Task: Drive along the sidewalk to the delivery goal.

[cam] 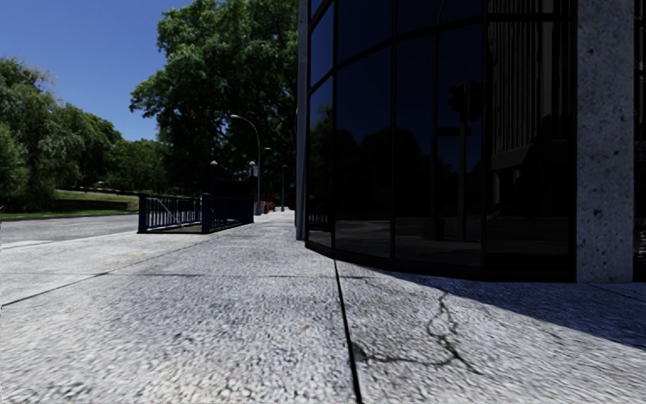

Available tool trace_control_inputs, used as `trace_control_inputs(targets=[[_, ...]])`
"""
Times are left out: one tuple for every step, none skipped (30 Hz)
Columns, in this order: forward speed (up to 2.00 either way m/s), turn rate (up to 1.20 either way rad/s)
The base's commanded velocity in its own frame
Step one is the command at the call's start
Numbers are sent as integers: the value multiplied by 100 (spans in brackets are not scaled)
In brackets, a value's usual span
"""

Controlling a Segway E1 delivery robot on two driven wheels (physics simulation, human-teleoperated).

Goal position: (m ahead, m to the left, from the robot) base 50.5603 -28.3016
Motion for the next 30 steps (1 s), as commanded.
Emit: trace_control_inputs(targets=[[200,0],[200,0],[200,0],[200,9],[200,19],[200,19],[200,23],[200,24],[200,24],[200,24],[200,24],[200,24],[200,24],[200,24],[200,24],[200,24],[200,24],[200,24],[200,24],[200,24],[200,24],[200,24],[200,24],[200,24],[200,24],[200,24],[200,24],[200,24],[200,24],[200,24]])
